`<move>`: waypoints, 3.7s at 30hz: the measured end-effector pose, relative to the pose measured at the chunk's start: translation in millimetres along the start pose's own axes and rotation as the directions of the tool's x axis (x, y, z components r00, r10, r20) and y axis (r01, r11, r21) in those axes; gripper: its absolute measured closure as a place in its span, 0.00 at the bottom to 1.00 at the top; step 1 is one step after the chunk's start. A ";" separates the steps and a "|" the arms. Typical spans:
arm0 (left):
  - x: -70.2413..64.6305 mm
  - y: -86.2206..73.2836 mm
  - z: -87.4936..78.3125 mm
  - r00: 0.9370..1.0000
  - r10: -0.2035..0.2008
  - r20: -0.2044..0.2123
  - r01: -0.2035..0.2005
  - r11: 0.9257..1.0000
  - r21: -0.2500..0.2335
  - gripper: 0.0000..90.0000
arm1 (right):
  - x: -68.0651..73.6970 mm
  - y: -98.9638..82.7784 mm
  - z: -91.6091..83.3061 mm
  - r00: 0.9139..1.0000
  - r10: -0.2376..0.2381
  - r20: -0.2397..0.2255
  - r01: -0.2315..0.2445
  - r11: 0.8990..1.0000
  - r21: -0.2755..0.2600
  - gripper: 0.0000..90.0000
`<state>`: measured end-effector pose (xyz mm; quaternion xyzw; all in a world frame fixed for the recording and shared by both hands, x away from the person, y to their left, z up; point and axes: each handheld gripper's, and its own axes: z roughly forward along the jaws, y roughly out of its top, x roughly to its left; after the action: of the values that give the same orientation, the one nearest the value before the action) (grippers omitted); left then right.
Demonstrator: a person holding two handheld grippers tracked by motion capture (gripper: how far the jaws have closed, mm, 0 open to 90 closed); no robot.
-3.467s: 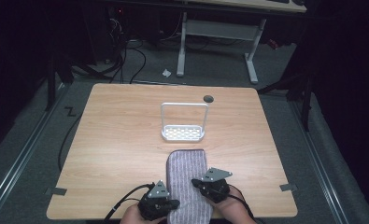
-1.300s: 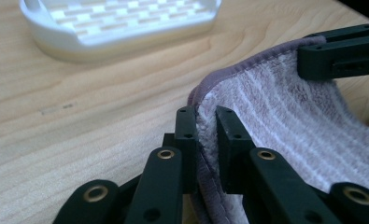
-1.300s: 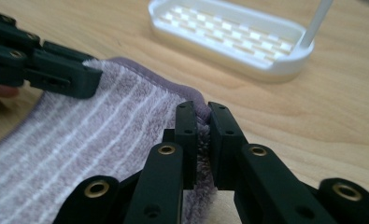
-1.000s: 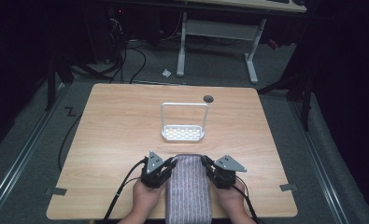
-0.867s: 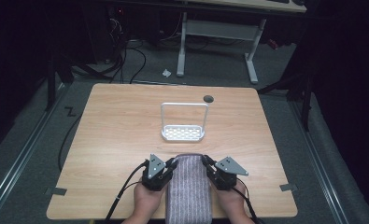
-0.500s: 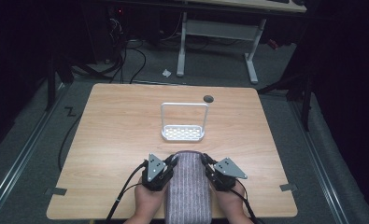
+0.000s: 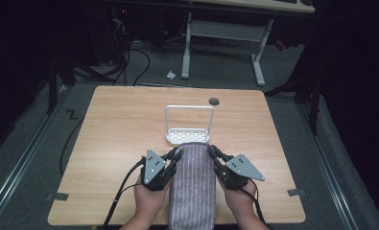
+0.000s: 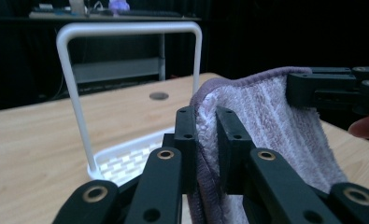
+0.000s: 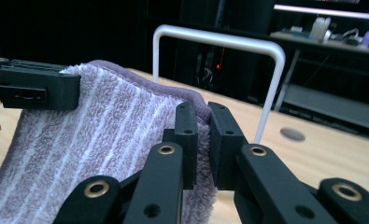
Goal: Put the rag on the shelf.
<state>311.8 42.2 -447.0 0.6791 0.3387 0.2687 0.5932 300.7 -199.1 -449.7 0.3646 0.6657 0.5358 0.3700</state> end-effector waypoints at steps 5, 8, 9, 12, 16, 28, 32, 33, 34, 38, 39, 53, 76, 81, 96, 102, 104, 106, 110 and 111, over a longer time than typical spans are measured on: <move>3.3 16.8 0.3 1.000 0.002 -0.002 -0.003 0.999 -0.033 0.89 | -2.1 19.5 -1.5 1.000 -0.004 -0.005 0.004 0.999 -0.040 0.93; 5.6 27.2 1.2 1.000 0.011 0.000 -0.011 0.999 -0.045 0.89 | -2.5 31.0 -0.6 1.000 -0.008 -0.008 0.007 0.998 -0.063 0.93; 6.7 31.1 1.3 1.000 0.013 0.001 -0.013 0.999 -0.049 0.89 | -3.0 35.0 0.0 1.000 -0.010 -0.010 0.009 0.998 -0.070 0.93; 10.8 43.7 1.4 1.000 0.022 0.001 -0.022 0.998 -0.066 0.89 | -5.0 47.8 1.3 1.000 -0.016 -0.011 0.015 0.996 -0.090 0.93; 17.0 61.8 2.2 1.000 0.029 -0.002 -0.029 0.996 -0.088 0.89 | -9.9 64.8 3.5 1.000 -0.014 -0.010 0.013 0.993 -0.116 0.93; 29.6 96.2 14.8 0.998 0.058 -0.018 -0.059 0.992 -0.114 0.89 | -26.6 95.4 16.0 1.000 0.012 -0.006 -0.012 0.990 -0.143 0.93; 30.4 102.2 18.8 0.997 0.071 -0.020 -0.073 0.991 -0.115 0.89 | -31.5 101.4 19.5 1.000 0.018 -0.001 -0.018 0.989 -0.144 0.93; 30.7 103.4 19.7 0.997 0.072 -0.019 -0.074 0.991 -0.115 0.89 | -32.2 102.8 19.9 1.000 0.019 0.001 -0.019 0.989 -0.144 0.93; 31.1 104.5 20.6 0.997 0.071 -0.016 -0.073 0.990 -0.117 0.89 | -33.3 104.3 20.3 1.000 0.019 0.003 -0.018 0.989 -0.145 0.93; 32.9 108.6 26.6 0.997 0.080 -0.009 -0.080 0.990 -0.115 0.89 | -38.2 112.7 21.4 1.000 0.019 0.009 -0.017 0.988 -0.152 0.93; 33.5 109.7 28.4 0.997 0.081 -0.006 -0.081 0.990 -0.113 0.89 | -39.6 115.1 21.9 1.000 0.019 0.010 -0.017 0.988 -0.154 0.93; 52.4 136.2 56.6 0.994 0.105 -0.024 -0.107 0.984 -0.140 0.89 | -57.5 141.7 46.4 0.999 0.014 0.050 -0.005 0.986 -0.168 0.93; 104.0 153.2 102.3 0.999 0.016 -0.050 -0.021 0.995 -0.096 0.88 | -80.3 158.4 118.7 0.997 0.030 0.066 -0.022 0.992 -0.124 0.93; 112.4 156.0 114.9 0.998 0.014 -0.054 -0.019 0.996 -0.092 0.88 | -89.9 162.7 136.9 0.996 0.018 0.082 -0.011 0.997 -0.083 0.93; 138.7 127.7 157.2 0.986 0.045 -0.159 -0.030 0.995 0.098 0.85 | -105.0 136.7 186.8 0.998 0.044 0.045 -0.047 0.995 0.083 0.90; 152.0 120.4 165.9 0.987 -0.094 -0.129 0.115 0.980 0.163 0.68 | -113.8 123.8 198.9 0.994 0.095 0.055 -0.103 0.980 0.168 0.65; 151.5 119.8 165.4 0.989 -0.072 -0.131 0.093 0.982 0.162 0.63 | -115.0 122.2 198.3 0.994 0.095 0.055 -0.103 0.980 0.172 0.63; 150.3 120.0 164.1 0.990 -0.065 -0.127 0.085 0.984 0.158 0.60 | -115.4 121.1 196.7 0.994 0.097 0.049 -0.105 0.979 0.173 0.62; 145.8 122.5 158.0 0.992 -0.056 -0.111 0.072 0.987 0.142 0.60 | -113.2 121.1 191.7 0.995 0.090 0.031 -0.094 0.979 0.181 0.63; 144.3 123.3 155.7 0.993 -0.055 -0.107 0.070 0.988 0.135 0.60 | -112.2 121.4 190.5 0.996 0.086 0.029 -0.089 0.979 0.183 0.63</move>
<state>539.0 49.2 -354.3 0.6929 0.4076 0.2604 0.5347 531.4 -194.2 -347.9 0.4318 0.6917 0.4838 0.3177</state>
